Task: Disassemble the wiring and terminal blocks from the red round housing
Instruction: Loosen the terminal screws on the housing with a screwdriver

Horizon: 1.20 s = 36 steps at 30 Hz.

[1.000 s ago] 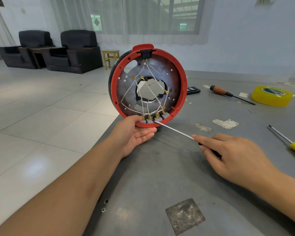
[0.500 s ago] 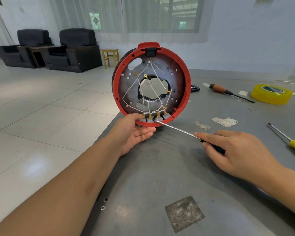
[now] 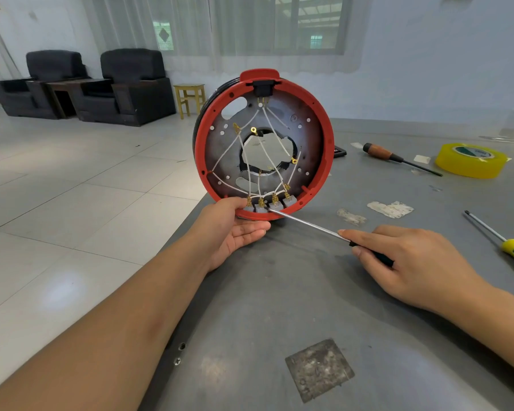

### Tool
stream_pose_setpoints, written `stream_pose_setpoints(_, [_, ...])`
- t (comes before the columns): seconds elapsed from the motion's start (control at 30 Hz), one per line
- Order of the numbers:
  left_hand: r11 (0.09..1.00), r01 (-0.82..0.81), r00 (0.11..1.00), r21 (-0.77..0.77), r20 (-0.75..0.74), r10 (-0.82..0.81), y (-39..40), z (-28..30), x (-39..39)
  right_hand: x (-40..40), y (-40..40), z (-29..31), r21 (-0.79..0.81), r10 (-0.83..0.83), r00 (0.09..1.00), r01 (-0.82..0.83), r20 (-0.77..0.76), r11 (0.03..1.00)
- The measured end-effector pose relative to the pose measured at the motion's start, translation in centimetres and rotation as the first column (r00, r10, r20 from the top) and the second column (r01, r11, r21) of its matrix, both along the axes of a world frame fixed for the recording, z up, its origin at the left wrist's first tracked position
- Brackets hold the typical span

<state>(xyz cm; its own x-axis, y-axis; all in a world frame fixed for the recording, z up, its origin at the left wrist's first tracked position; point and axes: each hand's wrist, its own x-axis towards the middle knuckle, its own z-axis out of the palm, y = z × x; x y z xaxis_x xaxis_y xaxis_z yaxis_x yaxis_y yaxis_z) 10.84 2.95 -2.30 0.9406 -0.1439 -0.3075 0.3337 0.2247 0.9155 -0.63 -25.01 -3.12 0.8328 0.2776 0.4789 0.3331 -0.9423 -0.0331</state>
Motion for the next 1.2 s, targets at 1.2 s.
stream_pose_setpoints(1.2, [0.985,0.038,0.998,-0.166,-0.044,-0.046,0.7,0.2,-0.2,0.1,1.4,-1.4,0.226,0.03,0.999,-0.02,-0.045,0.974])
